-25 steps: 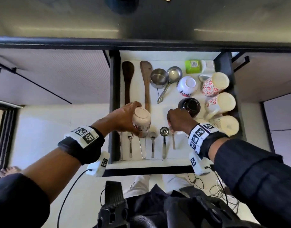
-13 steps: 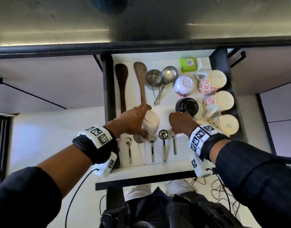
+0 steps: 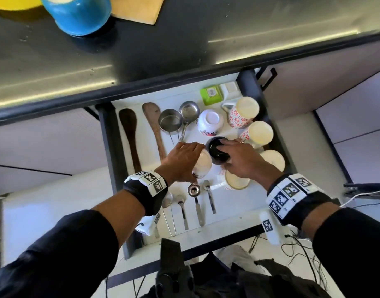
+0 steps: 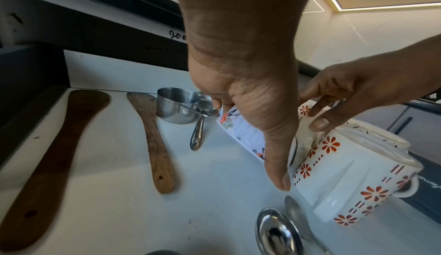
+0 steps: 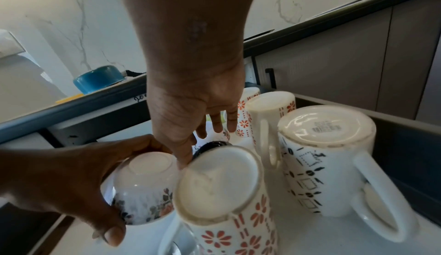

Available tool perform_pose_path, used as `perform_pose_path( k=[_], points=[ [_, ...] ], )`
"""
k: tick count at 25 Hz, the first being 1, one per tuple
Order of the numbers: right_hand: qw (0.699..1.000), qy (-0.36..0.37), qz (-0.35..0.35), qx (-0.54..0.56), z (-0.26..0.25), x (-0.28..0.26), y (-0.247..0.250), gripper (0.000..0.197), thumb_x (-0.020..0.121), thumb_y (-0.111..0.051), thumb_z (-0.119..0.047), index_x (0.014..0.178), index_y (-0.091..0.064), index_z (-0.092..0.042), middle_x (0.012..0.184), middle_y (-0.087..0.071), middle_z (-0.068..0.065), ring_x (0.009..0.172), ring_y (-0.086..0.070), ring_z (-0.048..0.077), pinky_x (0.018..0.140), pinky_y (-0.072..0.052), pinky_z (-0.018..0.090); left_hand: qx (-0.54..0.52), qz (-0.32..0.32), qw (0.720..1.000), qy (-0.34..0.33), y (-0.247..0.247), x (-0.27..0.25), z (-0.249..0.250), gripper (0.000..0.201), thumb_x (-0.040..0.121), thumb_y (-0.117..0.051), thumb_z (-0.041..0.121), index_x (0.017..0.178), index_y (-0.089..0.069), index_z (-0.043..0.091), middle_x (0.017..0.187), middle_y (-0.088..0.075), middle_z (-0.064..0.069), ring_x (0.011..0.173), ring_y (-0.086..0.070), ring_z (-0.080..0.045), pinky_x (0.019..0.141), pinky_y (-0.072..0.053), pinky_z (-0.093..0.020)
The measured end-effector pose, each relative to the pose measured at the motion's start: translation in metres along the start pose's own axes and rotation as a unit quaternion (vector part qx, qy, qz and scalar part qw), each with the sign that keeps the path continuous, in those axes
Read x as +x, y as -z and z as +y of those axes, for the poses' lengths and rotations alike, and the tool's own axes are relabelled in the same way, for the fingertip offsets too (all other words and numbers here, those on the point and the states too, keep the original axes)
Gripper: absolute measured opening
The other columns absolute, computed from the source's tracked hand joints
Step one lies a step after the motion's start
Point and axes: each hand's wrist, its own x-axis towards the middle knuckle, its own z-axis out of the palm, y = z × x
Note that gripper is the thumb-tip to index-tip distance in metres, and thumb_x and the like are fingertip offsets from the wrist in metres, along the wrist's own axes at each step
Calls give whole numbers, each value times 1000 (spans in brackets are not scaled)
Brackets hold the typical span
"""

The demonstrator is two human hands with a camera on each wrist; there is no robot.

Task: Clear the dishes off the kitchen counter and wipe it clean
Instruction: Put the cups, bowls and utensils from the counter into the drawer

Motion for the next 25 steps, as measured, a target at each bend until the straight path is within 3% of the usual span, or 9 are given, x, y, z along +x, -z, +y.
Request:
perform_pose_path(
  k=[4, 8, 16, 21, 25],
  points=[
    [994, 24, -69, -85, 7, 9, -10, 61, 99, -41, -45, 152, -25, -21, 163, -14, -4, 149, -14, 24, 111, -29, 46, 19, -9, 1000, 22, -7, 14, -2, 111, 58, -85, 58, 144, -31, 13, 139, -49, -4, 125, -50, -26, 110, -29, -39],
    [989, -1, -98, -110, 13, 10, -10, 66, 99, -30, -55, 153, -23, -17, 164, -8, -1, 149, -11, 27, 115, -22, 47, 9, -16, 999, 33, -16, 23, -6, 113, 55, -87, 57, 142, -31, 12, 137, -49, -6, 123, -51, -27, 106, -35, -38],
    [987, -30, -103, -123, 10, 8, -1, 62, 100, -31, -55, 150, -31, -19, 164, -7, 2, 149, -9, 30, 119, -13, 49, 39, -29, 997, 58, -26, 35, 3, 110, 54, -90, 51, 138, -32, 9, 129, -49, -9, 110, -56, -28, 96, -48, -38],
    [988, -35, -72, -130, 12, 10, -6, 65, 98, -35, -55, 147, -37, -13, 163, -13, 2, 148, -14, 30, 117, -16, 49, 93, -13, 993, 73, -35, 35, 3, 98, 63, -83, 50, 136, -34, 7, 124, -50, -8, 108, -56, -28, 95, -42, -35],
    [990, -36, -66, -119, 13, 13, -6, 58, 98, -39, -52, 141, -45, -13, 162, -17, 4, 148, -16, 30, 117, -19, 48, 92, -15, 992, 83, -31, 37, 3, 107, 59, -85, 54, 140, -30, 10, 132, -47, -8, 119, -50, -28, 105, -35, -38]
  ],
)
